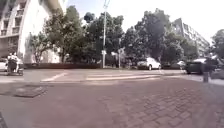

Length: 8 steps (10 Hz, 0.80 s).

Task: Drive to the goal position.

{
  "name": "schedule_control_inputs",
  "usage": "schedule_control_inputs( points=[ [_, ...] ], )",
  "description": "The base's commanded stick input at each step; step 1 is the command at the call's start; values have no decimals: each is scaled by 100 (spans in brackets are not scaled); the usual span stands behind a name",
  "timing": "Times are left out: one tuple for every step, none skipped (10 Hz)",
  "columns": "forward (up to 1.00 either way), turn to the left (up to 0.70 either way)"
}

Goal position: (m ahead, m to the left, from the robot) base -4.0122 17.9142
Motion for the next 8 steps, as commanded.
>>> schedule_control_inputs(
  points=[
    [70, 0],
    [70, 0],
    [70, 0],
    [66, 0],
    [50, 0],
    [45, 0],
    [45, 0],
    [45, 0]
  ],
)
